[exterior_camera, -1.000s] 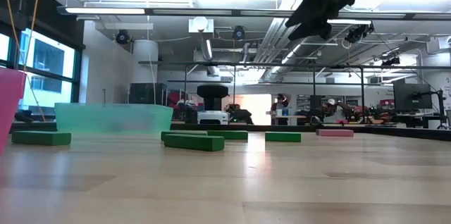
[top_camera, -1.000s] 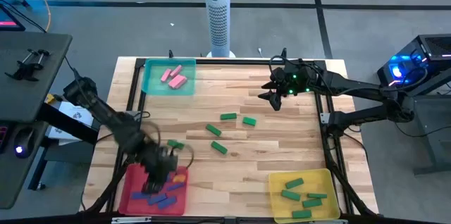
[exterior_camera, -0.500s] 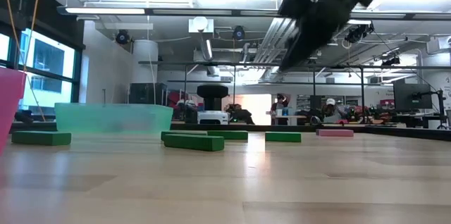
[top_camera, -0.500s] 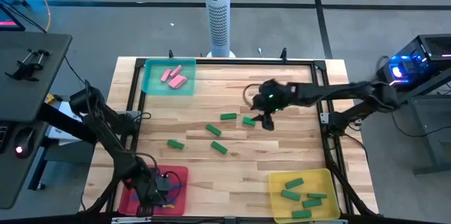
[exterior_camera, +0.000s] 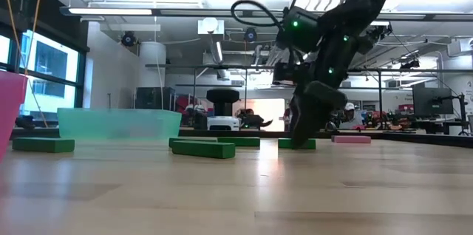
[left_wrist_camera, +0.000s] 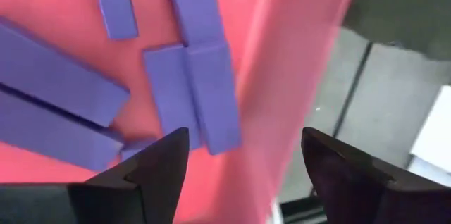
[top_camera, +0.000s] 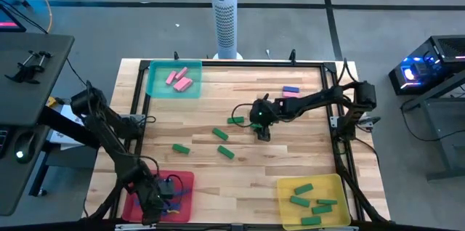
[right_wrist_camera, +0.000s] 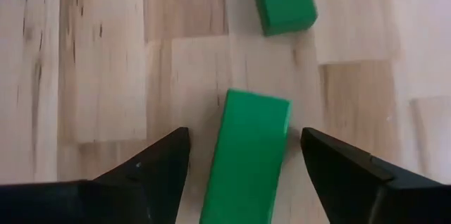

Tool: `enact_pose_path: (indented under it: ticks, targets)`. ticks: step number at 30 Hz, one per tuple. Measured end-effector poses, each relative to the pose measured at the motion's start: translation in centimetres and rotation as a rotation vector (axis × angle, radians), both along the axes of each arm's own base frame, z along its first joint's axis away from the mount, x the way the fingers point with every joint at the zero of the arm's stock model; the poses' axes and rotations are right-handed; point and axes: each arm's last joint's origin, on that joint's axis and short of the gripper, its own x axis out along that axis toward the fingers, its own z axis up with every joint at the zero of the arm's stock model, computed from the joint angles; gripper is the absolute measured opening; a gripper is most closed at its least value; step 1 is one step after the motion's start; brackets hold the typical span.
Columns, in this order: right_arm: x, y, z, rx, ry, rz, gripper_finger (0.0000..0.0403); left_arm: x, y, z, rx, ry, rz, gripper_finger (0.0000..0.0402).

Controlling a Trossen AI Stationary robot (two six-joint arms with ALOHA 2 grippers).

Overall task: Sort blocks
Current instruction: Put the green block into the yellow bin

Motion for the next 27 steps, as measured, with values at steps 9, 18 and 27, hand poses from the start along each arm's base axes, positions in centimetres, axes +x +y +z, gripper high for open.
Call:
enact_pose_path:
  ticks: [9, 18, 27]
  targets:
    - [-0.8, 0.3, -2.3, 0.047, 0.004, -0.123, 0.0160, 0.9, 3.8, 5.1, -0.080, -0.087, 0.245, 0.0250]
    - [-4.4, 2.6, 0.3, 0.241, -0.031, -0.230, 0.0079, 2.9, 11.9, 11.7, 0.292, -0.536, 0.415, 0.0243]
    - [-9.1, 7.5, 11.7, 0.358, -0.255, -0.169, 0.0079, 7.2, 18.0, 14.4, 0.685, -0.909, 0.327, 0.0242]
